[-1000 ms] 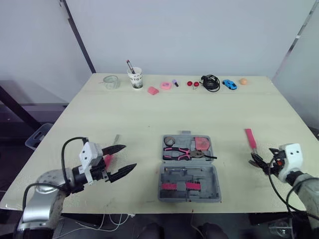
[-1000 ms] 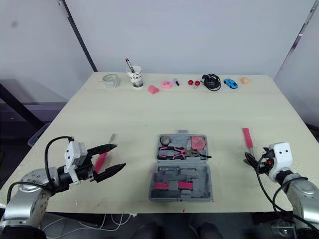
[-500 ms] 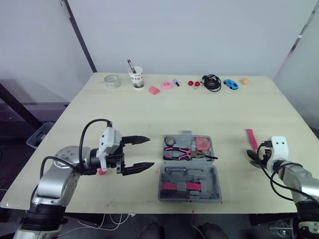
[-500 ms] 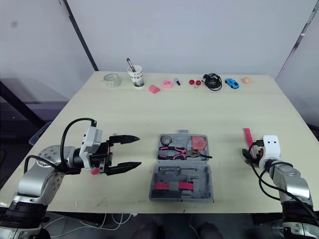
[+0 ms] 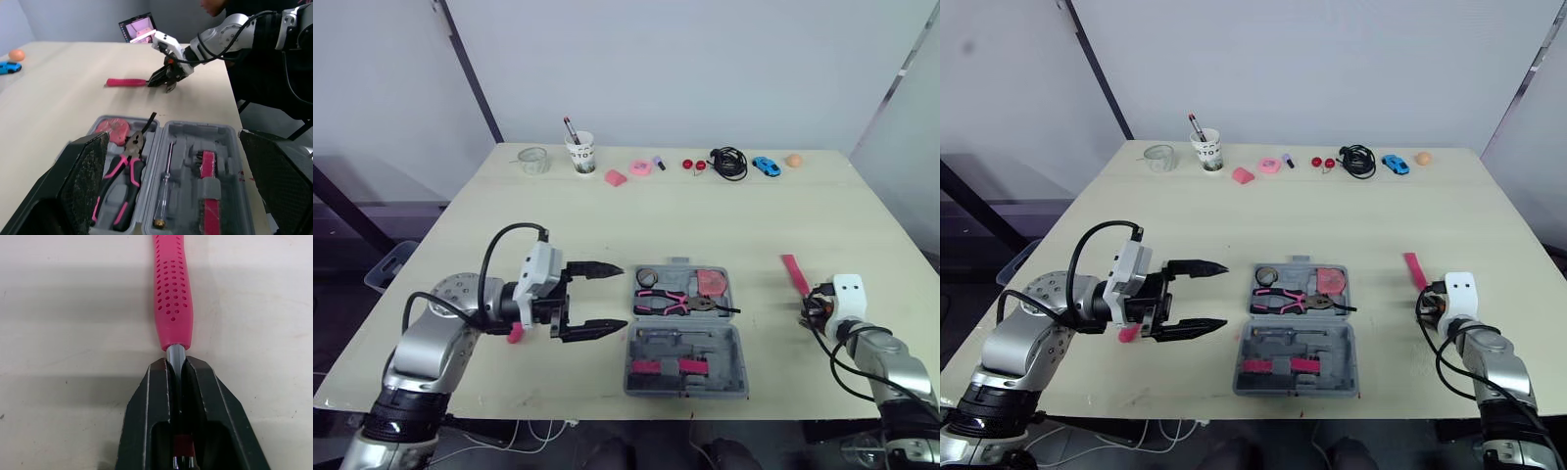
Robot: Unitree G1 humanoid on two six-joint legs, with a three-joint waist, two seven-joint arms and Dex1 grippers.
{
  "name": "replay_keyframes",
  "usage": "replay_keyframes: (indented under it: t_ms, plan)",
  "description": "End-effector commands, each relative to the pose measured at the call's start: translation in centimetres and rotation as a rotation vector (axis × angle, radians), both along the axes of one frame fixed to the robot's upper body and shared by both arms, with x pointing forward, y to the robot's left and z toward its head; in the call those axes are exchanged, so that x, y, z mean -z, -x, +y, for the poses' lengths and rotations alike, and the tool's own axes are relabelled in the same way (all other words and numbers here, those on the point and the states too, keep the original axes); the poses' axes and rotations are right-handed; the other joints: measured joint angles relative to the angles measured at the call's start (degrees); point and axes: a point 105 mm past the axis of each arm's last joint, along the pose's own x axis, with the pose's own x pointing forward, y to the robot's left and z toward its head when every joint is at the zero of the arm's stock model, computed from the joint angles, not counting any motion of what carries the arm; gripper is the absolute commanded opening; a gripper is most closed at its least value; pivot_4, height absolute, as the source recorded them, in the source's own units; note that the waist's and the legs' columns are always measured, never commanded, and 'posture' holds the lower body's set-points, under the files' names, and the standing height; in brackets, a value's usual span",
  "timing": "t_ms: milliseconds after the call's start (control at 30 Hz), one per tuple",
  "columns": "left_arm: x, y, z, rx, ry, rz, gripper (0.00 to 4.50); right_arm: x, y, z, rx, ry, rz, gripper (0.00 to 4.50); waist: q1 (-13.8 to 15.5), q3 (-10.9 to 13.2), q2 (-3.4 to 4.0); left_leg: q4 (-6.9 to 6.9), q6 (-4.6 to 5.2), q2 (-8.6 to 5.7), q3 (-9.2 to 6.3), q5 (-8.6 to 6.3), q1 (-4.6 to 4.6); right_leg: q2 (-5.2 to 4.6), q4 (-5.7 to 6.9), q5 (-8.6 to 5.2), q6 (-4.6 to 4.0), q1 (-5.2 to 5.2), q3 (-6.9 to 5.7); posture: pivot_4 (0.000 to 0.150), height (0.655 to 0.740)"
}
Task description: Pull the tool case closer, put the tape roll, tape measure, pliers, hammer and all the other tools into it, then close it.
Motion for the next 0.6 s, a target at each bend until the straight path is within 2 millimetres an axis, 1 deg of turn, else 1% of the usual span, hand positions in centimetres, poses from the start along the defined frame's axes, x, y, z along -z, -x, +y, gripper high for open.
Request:
replay_keyframes:
  t_ms: [33, 133, 200, 300, 400, 467, 567, 600]
  plan:
    - [-0.8, 0.4, -0.7, 0.038, 0.012, -0.021, 4.5, 0.7, 0.4, -0.8, 0.041, 0.002, 0.025, 0.04, -0.02, 0.0, 0.0, 0.0, 0.0, 0.0, 0.0, 0.0, 0.0, 0.01, 0.0, 0.0, 0.0, 0.0, 0.0, 0.15, 0.74]
    - [-0.9, 0.4, -0.7, 0.042, 0.013, -0.019, 4.5, 0.5, 0.2, -1.0, 0.049, 0.008, 0.005, 0.04, -0.05, 0.0, 0.0, 0.0, 0.0, 0.0, 0.0, 0.0, 0.01, 0.02, 0.0, 0.0, 0.0, 0.0, 0.02, 0.15, 0.74]
    - [-0.8, 0.4, -0.7, 0.047, 0.009, -0.016, 4.5, -0.7, -0.2, -1.1, 0.047, -0.013, -0.065, 0.04, -0.05, 0.0, 0.0, 0.01, 0.0, 0.0, 0.0, 0.0, 0.0, 0.02, 0.0, 0.0, 0.0, 0.0, 0.03, 0.15, 0.74]
    - [-0.8, 0.5, -0.8, 0.056, 0.014, -0.01, 4.5, -2.6, -0.6, -0.8, -0.011, 0.012, -0.148, 0.04, -0.07, 0.02, 0.02, 0.02, 0.0, 0.0, 0.03, 0.0, 0.0, 0.02, 0.0, 0.0, 0.01, -0.01, 0.08, 0.15, 0.74]
    - [-0.6, 0.5, -0.6, 0.068, 0.011, -0.003, 4.5, -5.3, -0.8, 0.2, -0.118, 0.038, -0.232, 0.04, -0.07, 0.14, 0.21, 0.01, 0.0, 0.0, 0.04, 0.0, 0.0, 0.02, 0.0, 0.0, 0.01, -0.02, 0.08, 0.15, 0.74]
    - [-0.5, 0.5, -0.4, 0.075, 0.005, 0.003, 4.5, -6.6, -0.7, 0.7, -0.186, 0.058, -0.249, 0.04, -0.06, 0.19, 0.31, 0.01, 0.0, 0.0, 0.04, 0.0, -0.01, 0.03, 0.0, 0.0, 0.02, -0.03, 0.1, 0.15, 0.74]
    - [-0.3, 0.4, 0.1, 0.08, -0.002, 0.004, 4.5, -8.9, -0.1, 2.5, -0.341, 0.066, -0.275, 0.04, -0.09, 0.21, 0.33, 0.0, 0.0, 0.01, 0.03, 0.0, -0.01, 0.06, 0.0, -0.01, 0.03, -0.03, 0.09, 0.15, 0.74]
    - [-0.4, 0.4, 0.3, 0.082, 0.004, 0.006, 4.5, -9.6, 0.3, 3.4, -0.41, 0.065, -0.278, 0.04, -0.1, 0.21, 0.33, 0.0, 0.0, 0.02, 0.02, 0.0, -0.01, 0.08, 0.0, -0.01, 0.03, -0.03, 0.09, 0.15, 0.74]
